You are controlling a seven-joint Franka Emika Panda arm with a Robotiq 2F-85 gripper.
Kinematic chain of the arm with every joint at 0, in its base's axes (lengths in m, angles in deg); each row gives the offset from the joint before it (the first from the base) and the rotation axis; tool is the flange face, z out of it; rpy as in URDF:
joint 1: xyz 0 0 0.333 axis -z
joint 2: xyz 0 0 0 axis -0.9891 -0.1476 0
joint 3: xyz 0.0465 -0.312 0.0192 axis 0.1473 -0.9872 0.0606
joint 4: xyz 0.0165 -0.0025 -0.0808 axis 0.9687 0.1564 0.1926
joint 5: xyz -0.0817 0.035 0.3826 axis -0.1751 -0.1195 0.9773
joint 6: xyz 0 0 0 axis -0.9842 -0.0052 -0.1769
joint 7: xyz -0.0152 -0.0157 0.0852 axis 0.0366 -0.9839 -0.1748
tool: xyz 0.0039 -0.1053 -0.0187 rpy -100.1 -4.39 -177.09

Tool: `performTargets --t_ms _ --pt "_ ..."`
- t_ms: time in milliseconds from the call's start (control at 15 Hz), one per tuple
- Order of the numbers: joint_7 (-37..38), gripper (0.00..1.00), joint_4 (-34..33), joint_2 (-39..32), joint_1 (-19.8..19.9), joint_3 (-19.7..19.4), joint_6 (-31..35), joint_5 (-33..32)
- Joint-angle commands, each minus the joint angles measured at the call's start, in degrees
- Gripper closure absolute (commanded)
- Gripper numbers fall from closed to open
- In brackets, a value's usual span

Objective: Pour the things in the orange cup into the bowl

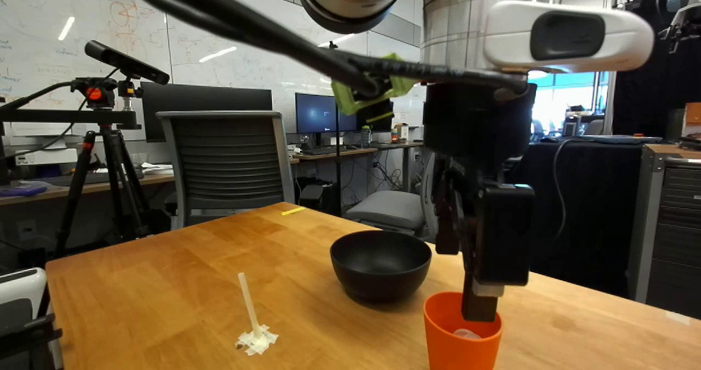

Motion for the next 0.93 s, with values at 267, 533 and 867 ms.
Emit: performTargets --t_ms 267,533,867 --pt "-1.6 0.00 -4.1 -5.2 1.2 1.2 2.0 3.9" --pt "-1.7 0.00 -5.3 -7.6 1.4 1.5 2.6 4.7" --pt "-1.6 0.00 -6.3 -9.4 1.5 1.6 2.9 4.8"
